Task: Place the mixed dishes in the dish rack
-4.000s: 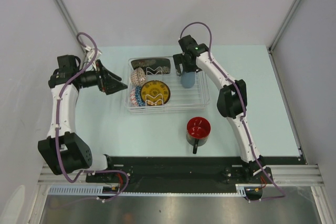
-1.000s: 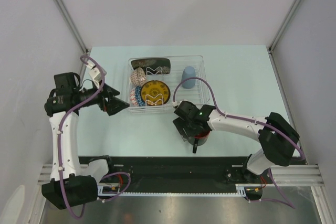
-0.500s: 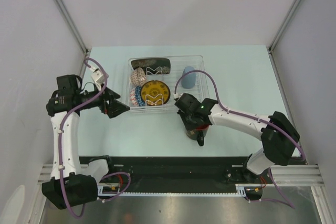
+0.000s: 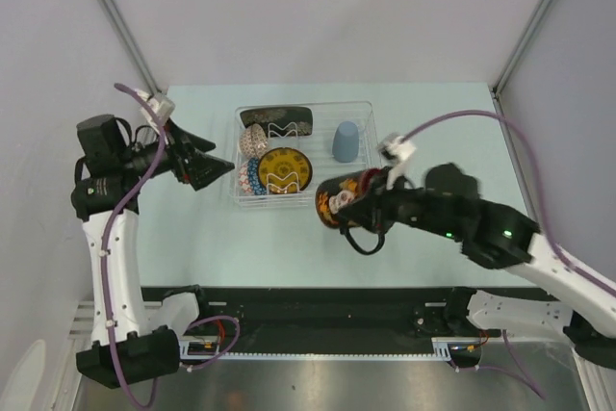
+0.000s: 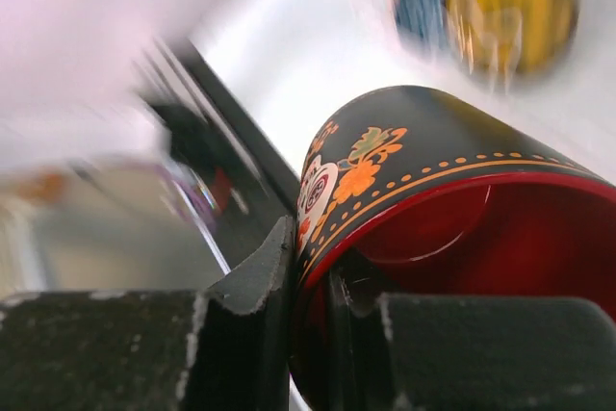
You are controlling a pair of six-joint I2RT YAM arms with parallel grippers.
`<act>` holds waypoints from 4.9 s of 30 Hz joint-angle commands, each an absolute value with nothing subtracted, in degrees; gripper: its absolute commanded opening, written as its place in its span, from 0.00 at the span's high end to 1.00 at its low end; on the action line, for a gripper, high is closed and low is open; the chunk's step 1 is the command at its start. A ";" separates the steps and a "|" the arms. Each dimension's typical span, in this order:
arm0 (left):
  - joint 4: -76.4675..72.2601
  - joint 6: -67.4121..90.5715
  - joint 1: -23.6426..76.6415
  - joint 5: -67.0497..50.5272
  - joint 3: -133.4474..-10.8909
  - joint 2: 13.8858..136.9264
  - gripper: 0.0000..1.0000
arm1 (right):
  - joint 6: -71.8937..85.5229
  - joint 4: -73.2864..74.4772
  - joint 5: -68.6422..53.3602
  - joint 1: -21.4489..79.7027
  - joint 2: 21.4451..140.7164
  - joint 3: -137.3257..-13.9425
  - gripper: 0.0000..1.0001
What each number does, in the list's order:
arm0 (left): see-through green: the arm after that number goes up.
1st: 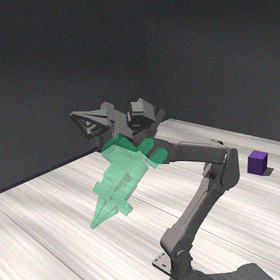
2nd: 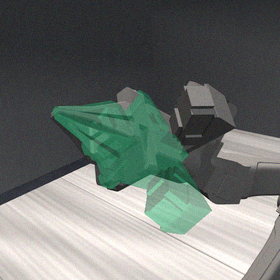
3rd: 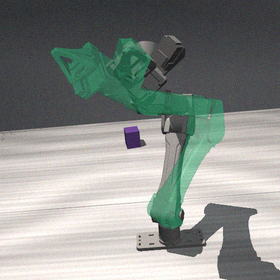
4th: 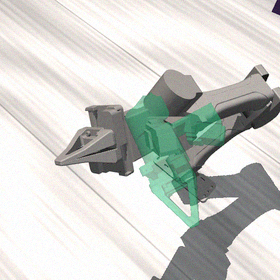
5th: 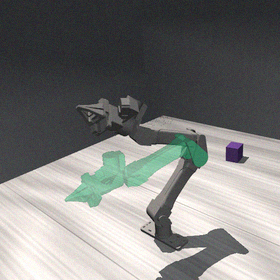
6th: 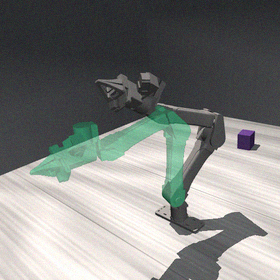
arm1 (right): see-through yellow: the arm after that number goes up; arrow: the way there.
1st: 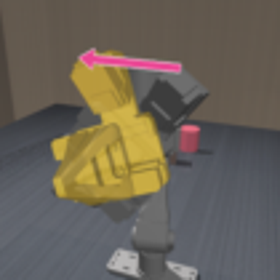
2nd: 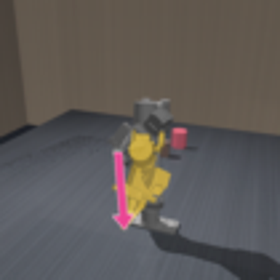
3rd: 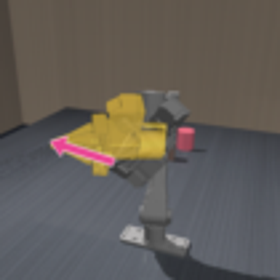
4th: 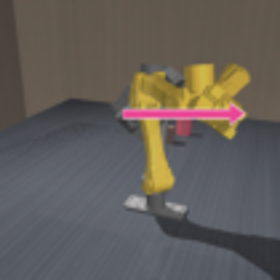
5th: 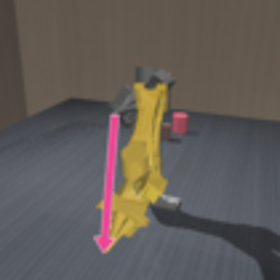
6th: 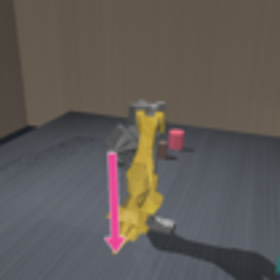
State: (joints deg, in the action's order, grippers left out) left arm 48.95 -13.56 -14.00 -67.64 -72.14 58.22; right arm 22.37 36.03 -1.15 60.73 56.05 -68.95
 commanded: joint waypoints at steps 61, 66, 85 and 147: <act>-6.68 47.90 19.07 -57.83 -61.61 57.65 0.15 | 57.22 -91.58 -8.00 48.78 85.43 -66.18 1.00; -8.44 49.48 19.16 -56.95 -61.87 58.27 0.26 | 57.92 -91.67 -7.39 50.62 87.54 -67.93 1.00; -11.33 51.15 15.56 -54.31 -66.62 60.91 0.81 | 60.82 -91.50 -7.82 53.52 89.56 -68.20 1.00; 25.58 -9.14 33.05 -29.80 -87.62 95.44 1.00 | 33.40 -8.17 -10.90 19.17 32.43 -46.32 0.00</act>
